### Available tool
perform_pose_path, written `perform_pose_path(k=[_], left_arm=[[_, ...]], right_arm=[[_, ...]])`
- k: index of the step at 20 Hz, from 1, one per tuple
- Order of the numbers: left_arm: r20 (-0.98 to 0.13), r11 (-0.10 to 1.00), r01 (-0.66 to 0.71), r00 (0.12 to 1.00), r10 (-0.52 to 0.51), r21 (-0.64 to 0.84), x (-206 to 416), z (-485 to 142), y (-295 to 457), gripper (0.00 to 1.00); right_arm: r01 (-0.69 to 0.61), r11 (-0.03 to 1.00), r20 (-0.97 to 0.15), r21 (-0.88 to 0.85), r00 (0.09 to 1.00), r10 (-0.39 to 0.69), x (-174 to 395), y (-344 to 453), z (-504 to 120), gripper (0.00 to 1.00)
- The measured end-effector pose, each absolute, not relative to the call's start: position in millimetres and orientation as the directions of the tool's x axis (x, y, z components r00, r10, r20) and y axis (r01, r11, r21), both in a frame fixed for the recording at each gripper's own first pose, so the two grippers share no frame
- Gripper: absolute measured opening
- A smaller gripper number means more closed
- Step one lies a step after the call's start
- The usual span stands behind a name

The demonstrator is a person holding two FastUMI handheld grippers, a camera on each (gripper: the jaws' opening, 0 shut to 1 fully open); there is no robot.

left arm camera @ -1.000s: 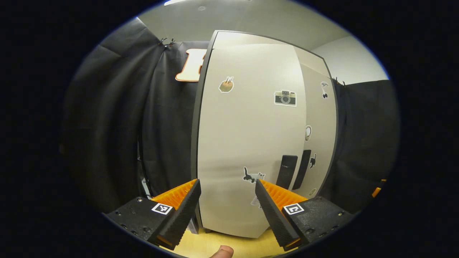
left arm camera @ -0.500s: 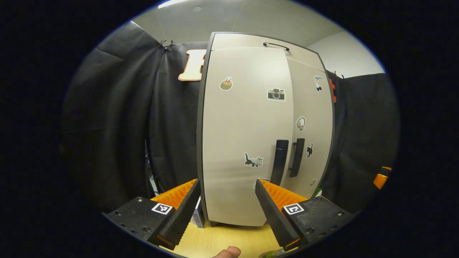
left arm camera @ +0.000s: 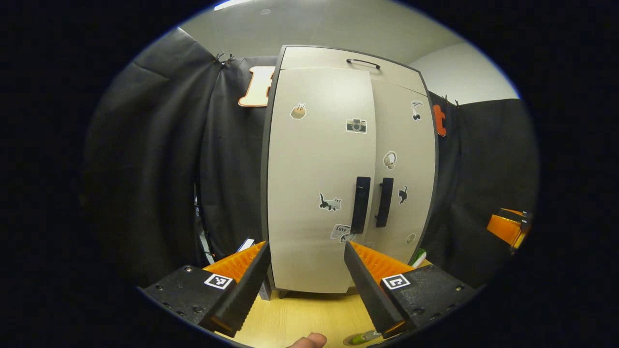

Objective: Grasp the bottle in the cabinet with the left hand and place it on the coaster, then close the right door with the right hand and the left door with the left hand.

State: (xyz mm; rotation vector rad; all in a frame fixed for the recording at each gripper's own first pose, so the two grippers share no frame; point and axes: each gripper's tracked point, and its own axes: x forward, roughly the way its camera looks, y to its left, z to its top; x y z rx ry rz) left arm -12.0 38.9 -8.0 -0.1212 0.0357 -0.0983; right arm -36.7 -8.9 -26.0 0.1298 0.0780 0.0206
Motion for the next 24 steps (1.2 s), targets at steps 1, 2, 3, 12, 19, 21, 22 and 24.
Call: perform_pose_path(k=[1,2,3,12,19,21,22,24], left_arm=[[-0.027,0.988,0.092,0.995,-0.096,-0.123,-14,-8,39,0.96],[-0.024,0.989,0.088,0.995,-0.092,-0.121,-15,-7,39,0.93],[-0.022,0.989,0.086,0.996,-0.089,-0.118,-18,-8,39,0.93],[-0.02,0.995,0.051,0.998,-0.053,-0.084,-19,-16,33,0.97],[0.017,0.996,0.04,0.999,-0.039,-0.074,-15,-7,30,0.96],[0.034,0.994,0.056,0.998,-0.053,-0.092,-13,-1,28,0.97],[0.037,0.994,0.056,0.998,-0.053,-0.093,-11,0,29,0.97],[0.048,0.994,0.069,0.997,-0.065,-0.084,-8,3,29,0.96]], right_arm=[[-0.015,0.992,-0.071,0.126,0.997,0.024,-36,-9,-24,0.97],[-0.014,0.992,-0.068,0.124,0.997,0.023,-34,-7,-24,0.97],[-0.015,0.992,-0.066,0.123,0.998,0.023,-33,-6,-24,0.97],[0.004,0.998,-0.051,0.067,0.999,0.0,-21,-10,-30,0.97],[0.006,0.999,-0.033,0.05,0.999,-0.004,-16,-6,-35,0.97],[0.023,0.998,-0.036,0.051,0.999,-0.021,-13,-7,-37,0.97],[0.027,0.998,-0.036,0.052,0.999,-0.025,-11,-6,-36,0.97],[0.039,0.997,-0.035,0.06,0.999,-0.037,-7,-5,-34,0.97]])
